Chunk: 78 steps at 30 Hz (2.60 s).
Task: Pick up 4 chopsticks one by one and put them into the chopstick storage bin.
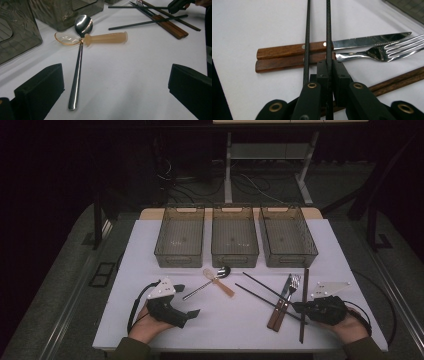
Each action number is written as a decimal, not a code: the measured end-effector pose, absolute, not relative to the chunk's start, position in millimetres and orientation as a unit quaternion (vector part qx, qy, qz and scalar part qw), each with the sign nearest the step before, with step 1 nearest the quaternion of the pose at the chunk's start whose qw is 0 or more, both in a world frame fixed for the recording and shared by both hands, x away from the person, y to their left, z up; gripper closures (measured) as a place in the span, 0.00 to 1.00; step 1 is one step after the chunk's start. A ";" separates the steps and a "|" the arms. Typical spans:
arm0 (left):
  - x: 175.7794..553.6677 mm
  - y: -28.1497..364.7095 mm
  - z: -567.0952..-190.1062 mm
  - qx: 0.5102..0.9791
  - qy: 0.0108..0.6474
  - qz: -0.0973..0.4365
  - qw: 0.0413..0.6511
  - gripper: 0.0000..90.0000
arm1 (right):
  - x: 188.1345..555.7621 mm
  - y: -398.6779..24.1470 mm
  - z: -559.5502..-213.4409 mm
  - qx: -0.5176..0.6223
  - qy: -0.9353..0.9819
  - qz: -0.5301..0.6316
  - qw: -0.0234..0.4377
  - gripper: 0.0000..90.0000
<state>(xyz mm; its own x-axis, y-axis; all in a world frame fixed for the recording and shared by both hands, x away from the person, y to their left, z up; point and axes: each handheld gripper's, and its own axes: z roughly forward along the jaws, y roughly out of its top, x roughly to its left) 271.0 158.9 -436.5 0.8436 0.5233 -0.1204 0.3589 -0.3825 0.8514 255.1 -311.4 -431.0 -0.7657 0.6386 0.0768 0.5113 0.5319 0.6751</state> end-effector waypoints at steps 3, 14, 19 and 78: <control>271.0 158.8 -436.7 0.830 0.269 0.085 0.482 0.00 | 256.1 -312.7 -427.9 0.329 0.867 0.365 0.086 0.94; 270.8 158.0 -435.6 0.825 0.273 0.079 0.489 0.00 | 259.8 -307.9 -414.4 0.326 0.854 0.397 0.074 0.94; 270.5 156.8 -435.0 0.825 0.275 0.076 0.487 0.00 | 263.4 -303.7 -409.7 0.328 0.852 0.403 0.071 0.94; 272.3 154.9 -436.8 0.826 0.271 0.076 0.488 0.00 | 329.5 -228.8 -371.0 0.316 0.849 0.415 0.085 0.94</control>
<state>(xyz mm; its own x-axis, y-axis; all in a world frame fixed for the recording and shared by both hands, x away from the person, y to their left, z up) 272.3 154.9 -436.8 0.8420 0.5213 -0.1389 0.3730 -0.3765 0.8480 329.5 -228.8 -371.0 -0.7860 0.6067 0.1184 0.4662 0.4561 0.7580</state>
